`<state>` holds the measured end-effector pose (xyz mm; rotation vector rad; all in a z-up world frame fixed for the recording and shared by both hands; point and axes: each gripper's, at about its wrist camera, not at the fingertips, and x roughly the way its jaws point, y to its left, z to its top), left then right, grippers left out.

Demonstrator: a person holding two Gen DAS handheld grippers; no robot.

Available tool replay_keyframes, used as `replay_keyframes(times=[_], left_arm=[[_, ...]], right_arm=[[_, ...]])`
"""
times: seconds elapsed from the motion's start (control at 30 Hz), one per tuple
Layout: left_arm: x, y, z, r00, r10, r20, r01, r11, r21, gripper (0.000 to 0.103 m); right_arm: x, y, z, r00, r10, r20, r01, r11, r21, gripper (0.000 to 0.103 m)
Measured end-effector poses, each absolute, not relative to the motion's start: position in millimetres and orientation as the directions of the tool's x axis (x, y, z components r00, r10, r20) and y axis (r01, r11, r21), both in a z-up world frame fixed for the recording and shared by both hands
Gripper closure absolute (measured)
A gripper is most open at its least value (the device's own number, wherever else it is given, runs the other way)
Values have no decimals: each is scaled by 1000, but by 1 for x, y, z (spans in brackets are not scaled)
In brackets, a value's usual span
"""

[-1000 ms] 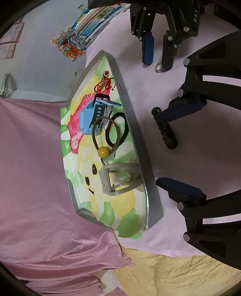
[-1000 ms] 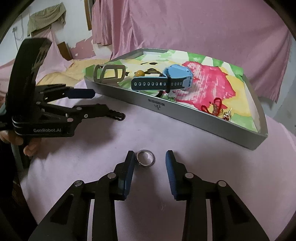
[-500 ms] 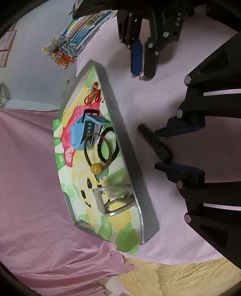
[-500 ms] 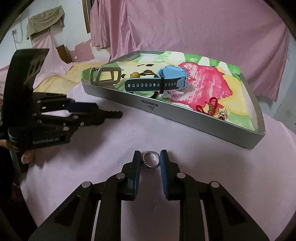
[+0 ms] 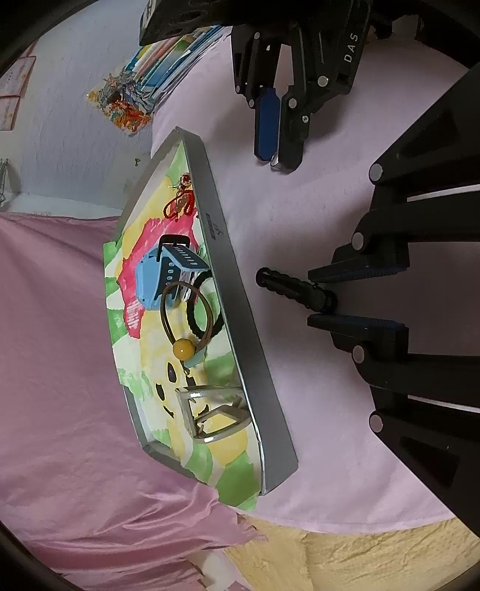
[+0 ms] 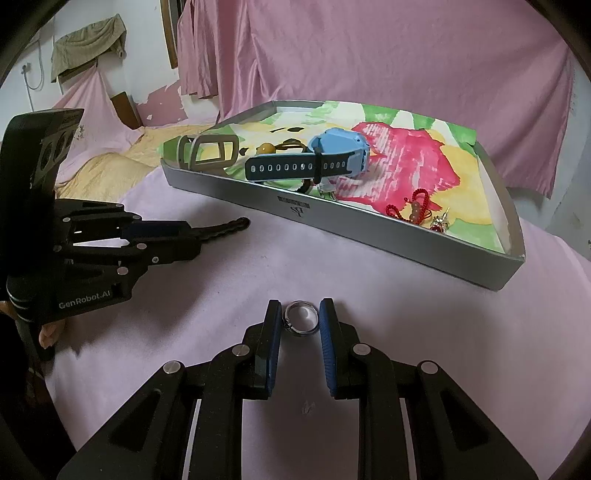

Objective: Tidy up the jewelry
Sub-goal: 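Grasp the black hair clip with left tool while right tool grasps the silver ring, then carry the hair clip into the tray with left tool while right tool carries the ring there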

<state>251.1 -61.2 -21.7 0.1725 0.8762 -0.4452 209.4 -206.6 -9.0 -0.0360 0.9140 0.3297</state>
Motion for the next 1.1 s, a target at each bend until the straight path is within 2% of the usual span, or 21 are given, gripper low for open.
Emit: replay_keyframes(times=[0.67,1.1], left_arm=[[235,-71,-15,590,-332,-736,398,913,-93,91],[216,-86,9,656,-429,-621,444,885,-142,91]], right_arm=[[203,-224,-5,605,300,-738,-243,952,189,85],[195,-246,1,664,321,-675,-188,946,265,85]])
